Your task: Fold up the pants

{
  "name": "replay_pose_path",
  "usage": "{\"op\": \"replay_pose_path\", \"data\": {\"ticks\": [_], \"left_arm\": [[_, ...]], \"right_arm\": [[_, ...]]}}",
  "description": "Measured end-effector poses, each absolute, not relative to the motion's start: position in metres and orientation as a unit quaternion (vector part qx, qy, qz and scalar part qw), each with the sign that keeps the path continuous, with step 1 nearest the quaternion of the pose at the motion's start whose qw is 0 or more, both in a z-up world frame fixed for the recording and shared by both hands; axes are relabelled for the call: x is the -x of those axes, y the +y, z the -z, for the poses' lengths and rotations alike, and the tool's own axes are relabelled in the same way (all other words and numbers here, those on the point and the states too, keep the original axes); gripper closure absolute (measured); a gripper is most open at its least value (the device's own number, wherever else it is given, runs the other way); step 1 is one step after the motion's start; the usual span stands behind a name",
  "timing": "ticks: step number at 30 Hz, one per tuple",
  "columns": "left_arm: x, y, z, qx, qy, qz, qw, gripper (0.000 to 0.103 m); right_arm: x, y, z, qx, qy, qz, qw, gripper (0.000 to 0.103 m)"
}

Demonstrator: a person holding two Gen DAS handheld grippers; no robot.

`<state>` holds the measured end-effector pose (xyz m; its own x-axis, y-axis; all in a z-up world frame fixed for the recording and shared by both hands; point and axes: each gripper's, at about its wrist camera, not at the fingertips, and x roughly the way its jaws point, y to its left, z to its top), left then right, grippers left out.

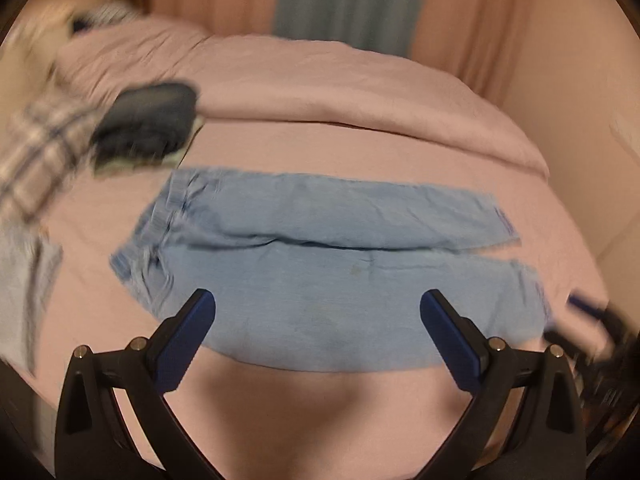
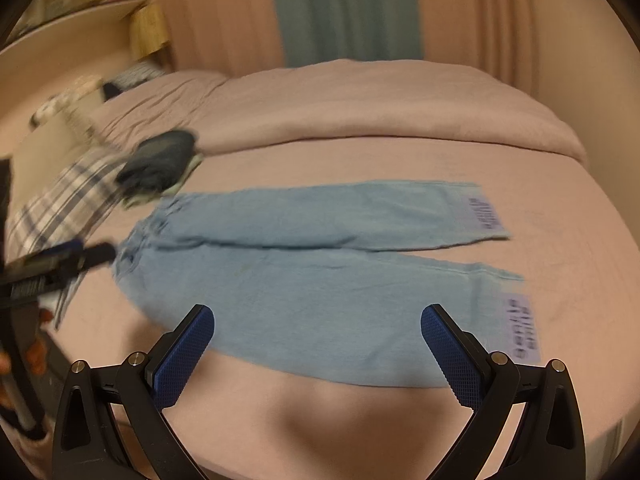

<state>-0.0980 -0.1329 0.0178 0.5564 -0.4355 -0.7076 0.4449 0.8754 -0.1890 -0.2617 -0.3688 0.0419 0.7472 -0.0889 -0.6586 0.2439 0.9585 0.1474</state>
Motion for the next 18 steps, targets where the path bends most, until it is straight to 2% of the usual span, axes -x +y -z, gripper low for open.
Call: {"op": "replay_pose_path", "data": {"ticks": [3,10,12,15,17,18], "left_arm": [[0.073,-0.093,0.016,0.076,0.416,0.214,0.881,0.001],[0.023,-0.028,0.085,0.175,0.467,0.143,0.855,0.002],[0.010,-0.023,0.101,0.191,0.487,0.134,0.842,0.004],[-0.003,-0.020,0.114,0.200,0.495,0.125,0.837,0.014],[-0.011,-0.018,0.115,0.212,0.492,0.128,0.835,0.035],[-0.018,-0.017,0.116,0.215,0.491,0.128,0.835,0.042]], "right_arm": [[0.242,-0.335,-0.017,-0.052,0.362,0.046,0.930,0.000],[0.194,-0.252,0.042,0.059,0.393,-0.075,0.914,0.000],[0.184,-0.235,0.056,0.103,0.403,-0.089,0.905,0.007],[0.169,-0.219,0.072,0.141,0.410,-0.104,0.895,0.020],[0.156,-0.211,0.083,0.164,0.416,-0.109,0.888,0.029],[0.150,-0.204,0.088,0.178,0.413,-0.110,0.886,0.035]]}}
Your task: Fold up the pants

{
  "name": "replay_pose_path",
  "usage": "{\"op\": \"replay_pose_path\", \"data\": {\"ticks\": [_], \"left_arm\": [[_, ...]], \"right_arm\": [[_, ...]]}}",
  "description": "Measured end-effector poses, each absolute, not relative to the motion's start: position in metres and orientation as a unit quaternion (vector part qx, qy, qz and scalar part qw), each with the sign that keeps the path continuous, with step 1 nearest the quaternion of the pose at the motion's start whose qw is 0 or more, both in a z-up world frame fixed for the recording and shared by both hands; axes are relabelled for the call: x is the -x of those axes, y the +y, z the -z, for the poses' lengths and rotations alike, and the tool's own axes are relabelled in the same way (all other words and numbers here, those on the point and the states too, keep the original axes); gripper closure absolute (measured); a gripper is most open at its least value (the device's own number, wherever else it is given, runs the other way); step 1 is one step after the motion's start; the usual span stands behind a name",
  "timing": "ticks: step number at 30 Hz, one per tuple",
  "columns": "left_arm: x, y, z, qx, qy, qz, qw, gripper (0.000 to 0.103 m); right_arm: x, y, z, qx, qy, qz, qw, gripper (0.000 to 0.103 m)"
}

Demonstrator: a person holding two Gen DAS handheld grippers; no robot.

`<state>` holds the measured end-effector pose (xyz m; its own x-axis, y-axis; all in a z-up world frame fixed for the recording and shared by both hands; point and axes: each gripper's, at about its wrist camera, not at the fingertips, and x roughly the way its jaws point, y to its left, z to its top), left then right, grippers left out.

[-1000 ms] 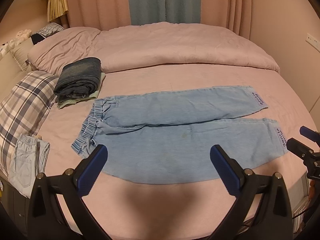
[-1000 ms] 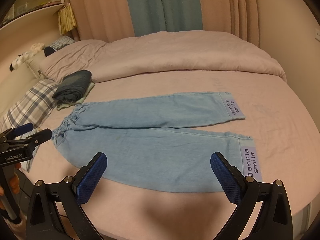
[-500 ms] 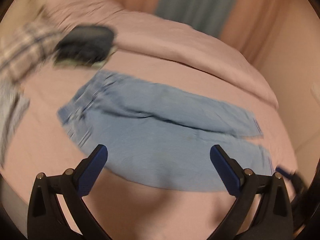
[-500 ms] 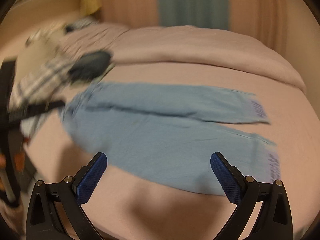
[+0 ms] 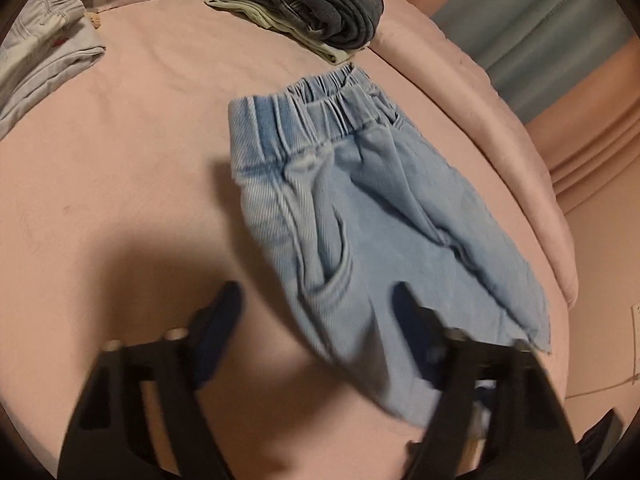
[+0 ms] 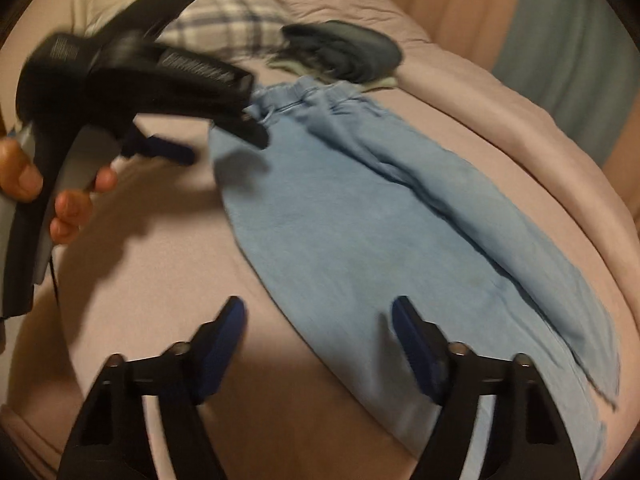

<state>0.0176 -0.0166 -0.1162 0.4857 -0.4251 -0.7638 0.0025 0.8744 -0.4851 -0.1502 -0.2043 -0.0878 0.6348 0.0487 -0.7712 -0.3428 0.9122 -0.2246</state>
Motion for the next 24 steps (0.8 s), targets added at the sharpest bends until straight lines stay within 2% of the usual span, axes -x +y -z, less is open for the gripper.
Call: {"op": "replay_pose_path", "data": {"ticks": [1,2,3,4,6,9,13,14,17,18,19,20,21,24], "left_arm": [[-0.019,-0.017,0.116,0.216,0.495,0.129,0.832,0.058],[-0.023,-0.014,0.119,0.220,0.495,0.127,0.831,0.068],[-0.026,-0.009,0.122,0.229,0.495,0.128,0.828,0.073],[-0.027,-0.005,0.123,0.242,0.495,0.130,0.824,0.078],[-0.026,0.001,0.124,0.254,0.492,0.136,0.822,0.083],[-0.016,0.007,0.117,0.250,0.479,0.147,0.829,0.087],[-0.006,0.013,0.121,0.231,0.480,0.149,0.833,0.086],[-0.007,0.013,0.124,0.221,0.486,0.147,0.833,0.081],[-0.015,0.021,0.129,0.238,0.499,0.141,0.821,0.074],[-0.014,0.024,0.123,0.232,0.496,0.132,0.826,0.068],[-0.012,0.026,0.116,0.217,0.491,0.120,0.835,0.056],[-0.007,0.030,0.105,0.189,0.476,0.096,0.853,0.054],[-0.004,0.032,0.098,0.172,0.465,0.085,0.864,0.054],[0.006,0.038,0.074,0.137,0.426,0.078,0.891,0.053]], "right_arm": [[0.147,-0.200,0.092,0.190,0.410,-0.111,0.885,0.039],[0.146,-0.198,0.095,0.197,0.408,-0.112,0.884,0.049],[0.144,-0.196,0.099,0.201,0.407,-0.115,0.884,0.062],[0.138,-0.195,0.101,0.202,0.407,-0.117,0.883,0.067],[0.130,-0.194,0.102,0.195,0.405,-0.119,0.885,0.086],[0.131,-0.193,0.097,0.175,0.405,-0.128,0.889,0.093],[0.139,-0.194,0.094,0.153,0.417,-0.152,0.883,0.093],[0.140,-0.195,0.099,0.145,0.428,-0.156,0.878,0.093],[0.118,-0.202,0.105,0.118,0.440,-0.161,0.875,0.091],[0.116,-0.206,0.103,0.094,0.448,-0.166,0.874,0.083],[0.116,-0.208,0.100,0.079,0.451,-0.170,0.872,0.077],[0.120,-0.211,0.094,0.066,0.449,-0.171,0.874,0.062],[0.128,-0.216,0.086,0.054,0.441,-0.175,0.879,0.055],[0.145,-0.240,0.064,0.019,0.407,-0.173,0.897,0.055]]}}
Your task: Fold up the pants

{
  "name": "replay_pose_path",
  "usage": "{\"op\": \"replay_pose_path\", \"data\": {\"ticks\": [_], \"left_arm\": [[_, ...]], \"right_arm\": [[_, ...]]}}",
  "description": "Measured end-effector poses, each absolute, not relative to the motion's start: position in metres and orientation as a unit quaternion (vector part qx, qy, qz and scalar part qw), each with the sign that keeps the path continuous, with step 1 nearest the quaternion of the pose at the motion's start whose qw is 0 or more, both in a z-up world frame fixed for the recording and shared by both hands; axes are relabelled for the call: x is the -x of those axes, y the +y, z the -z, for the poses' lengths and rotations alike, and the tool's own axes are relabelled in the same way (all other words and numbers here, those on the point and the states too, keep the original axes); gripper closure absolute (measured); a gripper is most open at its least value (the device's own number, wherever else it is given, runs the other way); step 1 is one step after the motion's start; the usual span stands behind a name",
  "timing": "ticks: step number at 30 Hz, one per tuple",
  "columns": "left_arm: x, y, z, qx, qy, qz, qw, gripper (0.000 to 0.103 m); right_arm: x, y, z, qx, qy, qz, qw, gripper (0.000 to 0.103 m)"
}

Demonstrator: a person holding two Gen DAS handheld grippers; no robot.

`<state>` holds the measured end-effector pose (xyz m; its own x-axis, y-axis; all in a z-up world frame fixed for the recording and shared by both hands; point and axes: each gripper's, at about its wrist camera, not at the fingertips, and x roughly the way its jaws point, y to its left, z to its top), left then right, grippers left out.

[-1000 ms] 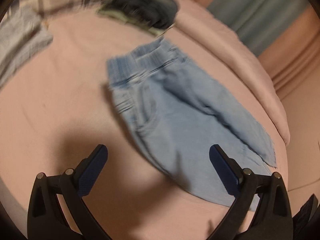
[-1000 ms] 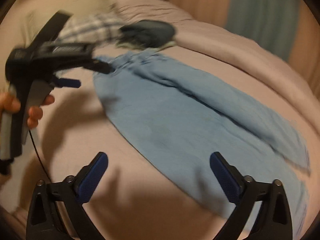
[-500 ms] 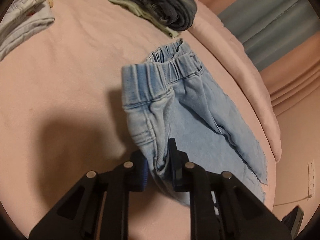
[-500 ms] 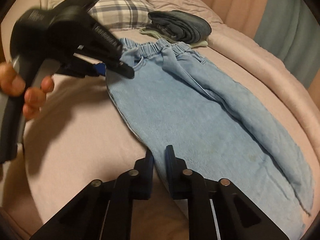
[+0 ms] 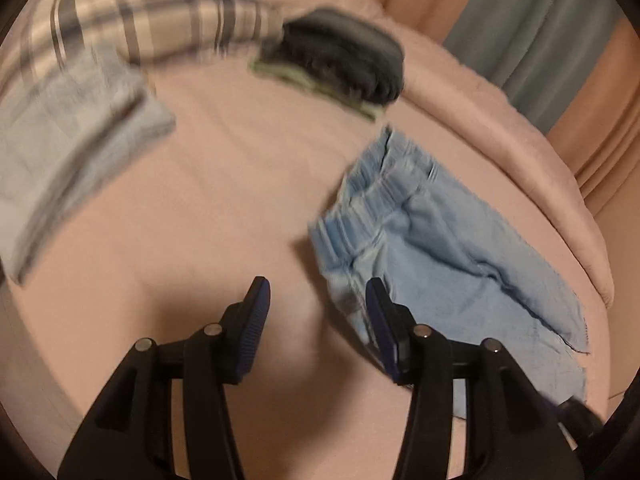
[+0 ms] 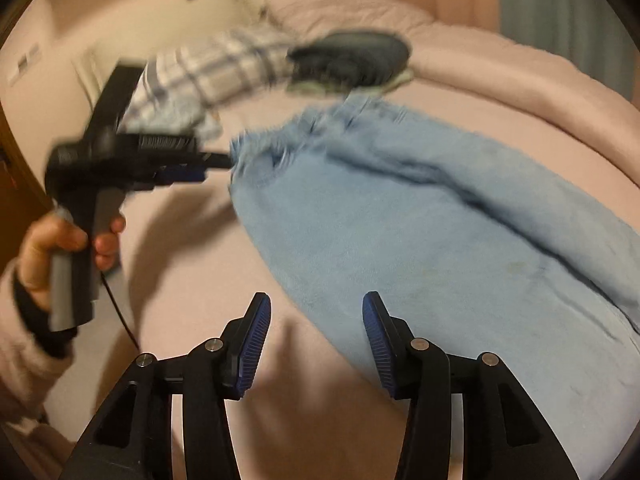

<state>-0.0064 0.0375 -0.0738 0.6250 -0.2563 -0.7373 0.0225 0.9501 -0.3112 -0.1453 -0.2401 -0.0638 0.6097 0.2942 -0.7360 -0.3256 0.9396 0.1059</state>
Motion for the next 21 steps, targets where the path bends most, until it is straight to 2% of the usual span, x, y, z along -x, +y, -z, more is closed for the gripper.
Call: {"op": "replay_pose_path", "data": {"ticks": [2,6,8,12,15,21], "left_arm": [[0.007,0.028,0.062,0.119,0.409,0.096,0.900,0.049],[0.001,-0.014,0.058,0.079,0.397,0.156,0.901,0.048],[-0.002,-0.040,0.065,0.046,0.401,0.178,0.897,0.046],[-0.007,-0.078,0.100,-0.031,0.438,0.188,0.878,0.046],[-0.007,-0.082,0.125,-0.062,0.460,0.184,0.866,0.046],[-0.002,-0.068,0.123,-0.070,0.458,0.201,0.863,0.046]], "right_arm": [[0.151,-0.261,0.059,0.010,0.403,-0.131,0.906,0.055],[0.148,-0.303,0.065,-0.021,0.424,-0.024,0.905,0.055],[0.151,-0.314,0.069,-0.044,0.422,-0.014,0.905,0.055],[0.158,-0.308,0.089,-0.008,0.449,0.014,0.893,0.055],[0.180,-0.300,0.102,0.003,0.438,0.024,0.898,0.055],[0.204,-0.323,0.087,-0.025,0.447,0.008,0.894,0.055]]}}
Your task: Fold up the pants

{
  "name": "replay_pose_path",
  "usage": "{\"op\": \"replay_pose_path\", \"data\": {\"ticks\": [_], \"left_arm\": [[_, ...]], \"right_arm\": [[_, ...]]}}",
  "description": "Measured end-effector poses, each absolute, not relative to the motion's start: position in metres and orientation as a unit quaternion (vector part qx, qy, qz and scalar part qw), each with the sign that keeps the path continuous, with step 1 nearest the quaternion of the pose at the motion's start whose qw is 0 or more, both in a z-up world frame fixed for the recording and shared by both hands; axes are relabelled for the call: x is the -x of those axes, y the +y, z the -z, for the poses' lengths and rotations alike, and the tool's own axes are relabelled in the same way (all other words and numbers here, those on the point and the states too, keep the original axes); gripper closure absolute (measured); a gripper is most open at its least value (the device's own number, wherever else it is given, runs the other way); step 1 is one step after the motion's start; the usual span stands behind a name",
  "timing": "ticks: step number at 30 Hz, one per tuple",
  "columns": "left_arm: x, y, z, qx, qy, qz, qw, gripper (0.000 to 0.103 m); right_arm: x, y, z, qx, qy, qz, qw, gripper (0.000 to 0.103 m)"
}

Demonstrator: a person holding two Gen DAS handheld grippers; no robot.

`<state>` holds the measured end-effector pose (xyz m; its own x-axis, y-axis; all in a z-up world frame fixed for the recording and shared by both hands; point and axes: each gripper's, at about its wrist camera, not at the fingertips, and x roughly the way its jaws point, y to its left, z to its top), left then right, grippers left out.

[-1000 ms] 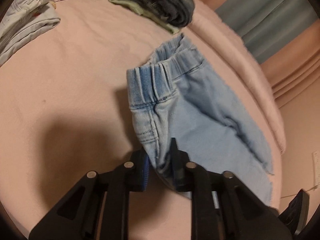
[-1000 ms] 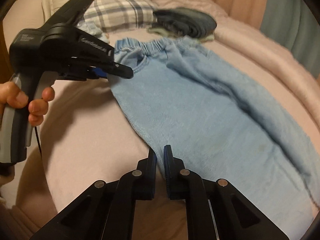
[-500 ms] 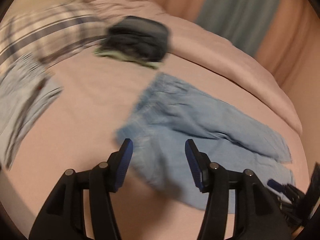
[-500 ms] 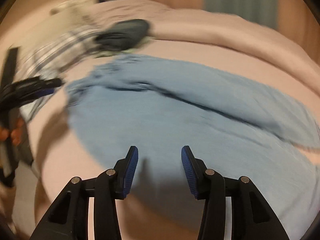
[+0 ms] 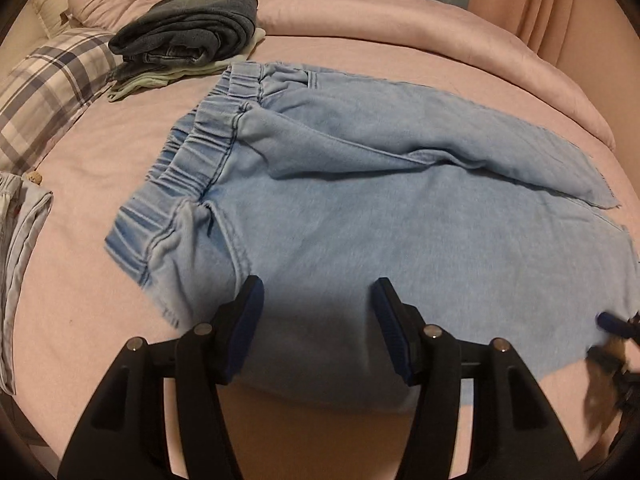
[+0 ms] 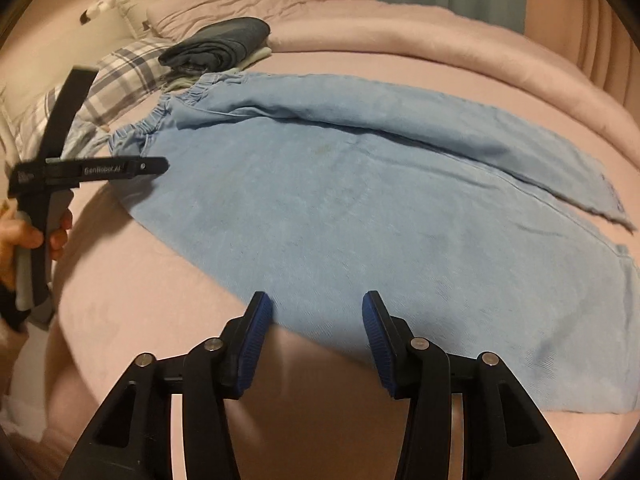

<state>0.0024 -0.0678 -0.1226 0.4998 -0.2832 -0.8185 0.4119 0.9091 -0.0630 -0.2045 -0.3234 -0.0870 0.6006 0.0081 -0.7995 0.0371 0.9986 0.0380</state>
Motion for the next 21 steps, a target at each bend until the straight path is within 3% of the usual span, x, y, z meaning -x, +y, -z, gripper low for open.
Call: {"op": "replay_pose_path", "data": {"ticks": [6,10,18,21], "left_arm": [[0.004,-0.066,0.123,-0.074,0.461,0.199,0.862,0.046],[0.000,-0.065,0.122,-0.072,0.473,0.198,0.856,0.046],[-0.004,-0.061,0.114,-0.057,0.499,0.187,0.844,0.047],[0.004,-0.066,0.105,-0.059,0.484,0.176,0.855,0.037]], "right_arm": [[0.227,-0.408,0.062,-0.067,0.390,0.165,0.903,0.055],[0.232,-0.453,0.088,-0.076,0.434,0.234,0.867,0.055],[0.250,-0.447,0.081,-0.070,0.434,0.276,0.855,0.055],[0.252,-0.442,0.073,-0.084,0.412,0.266,0.868,0.055]]}}
